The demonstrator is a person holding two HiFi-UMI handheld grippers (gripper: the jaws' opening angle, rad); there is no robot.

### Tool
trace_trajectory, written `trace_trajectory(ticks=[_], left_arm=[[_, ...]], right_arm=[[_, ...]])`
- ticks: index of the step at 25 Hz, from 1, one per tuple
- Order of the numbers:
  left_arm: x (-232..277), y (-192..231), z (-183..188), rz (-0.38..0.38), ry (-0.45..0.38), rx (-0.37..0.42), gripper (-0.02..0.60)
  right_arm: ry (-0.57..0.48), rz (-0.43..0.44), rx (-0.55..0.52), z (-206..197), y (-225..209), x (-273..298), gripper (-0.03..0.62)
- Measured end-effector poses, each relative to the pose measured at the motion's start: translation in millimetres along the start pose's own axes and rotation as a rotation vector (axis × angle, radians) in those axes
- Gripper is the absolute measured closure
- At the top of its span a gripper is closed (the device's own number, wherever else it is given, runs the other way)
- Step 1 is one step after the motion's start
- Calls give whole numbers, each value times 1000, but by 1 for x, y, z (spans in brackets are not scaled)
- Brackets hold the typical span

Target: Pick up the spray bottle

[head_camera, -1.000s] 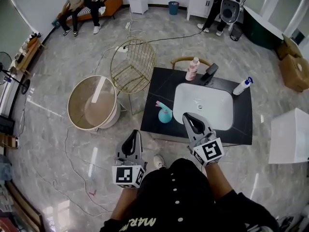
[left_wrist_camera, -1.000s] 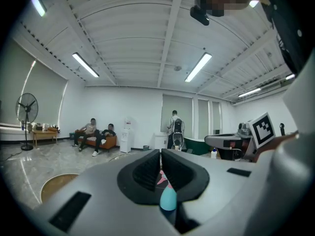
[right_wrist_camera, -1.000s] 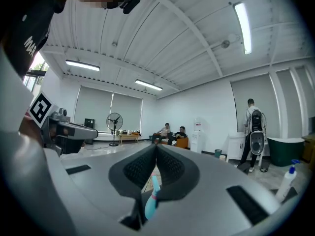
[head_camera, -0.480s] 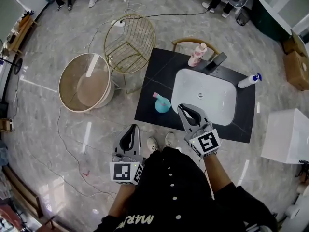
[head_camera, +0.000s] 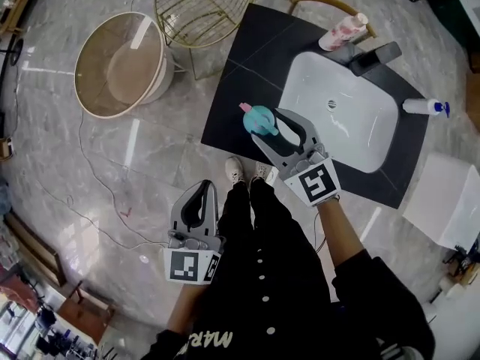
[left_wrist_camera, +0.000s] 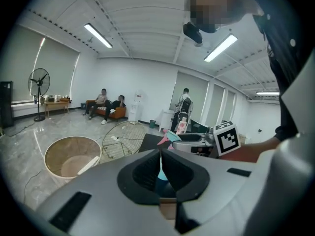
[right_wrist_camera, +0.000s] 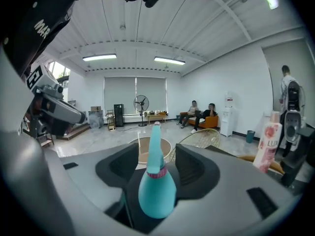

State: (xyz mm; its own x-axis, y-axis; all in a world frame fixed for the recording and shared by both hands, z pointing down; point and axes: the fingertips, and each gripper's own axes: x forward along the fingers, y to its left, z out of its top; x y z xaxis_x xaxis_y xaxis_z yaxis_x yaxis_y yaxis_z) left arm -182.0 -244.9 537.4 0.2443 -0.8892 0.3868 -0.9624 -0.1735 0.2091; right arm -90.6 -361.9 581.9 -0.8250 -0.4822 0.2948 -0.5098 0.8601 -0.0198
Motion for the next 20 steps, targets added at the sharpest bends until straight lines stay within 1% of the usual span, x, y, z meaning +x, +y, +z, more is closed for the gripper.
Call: trace_trajectory(ticks=[3,5,6,9,11,15,17,20], left_arm=[[5,0,-21,9,37,-11,561],[5,2,-35,20,68,-22,561],[5,3,-41,26,84,-29,561],[4,4,-55,37,118,-44,561],[4,6,-61,42,129,-47,561],[5,8,-60,46,129,-43,561],[6,7,-52,45,113,-36,561],[7,4,-33,37,79,-16,561]], right_arm=[[-24,21,-56,-12,-2,16,376],[-17,33,-100,-20,-2,22,409],[-10,37,-114,-23,0,23,414],[-34,36,-94,-26,2,25,449],[-63,29,-66,-24,2,26,451],[-95,17,-8,-19,0,25,453],[-114,10,15,-10,-3,23,453],[-132,-7,13,7,-8,15,453]])
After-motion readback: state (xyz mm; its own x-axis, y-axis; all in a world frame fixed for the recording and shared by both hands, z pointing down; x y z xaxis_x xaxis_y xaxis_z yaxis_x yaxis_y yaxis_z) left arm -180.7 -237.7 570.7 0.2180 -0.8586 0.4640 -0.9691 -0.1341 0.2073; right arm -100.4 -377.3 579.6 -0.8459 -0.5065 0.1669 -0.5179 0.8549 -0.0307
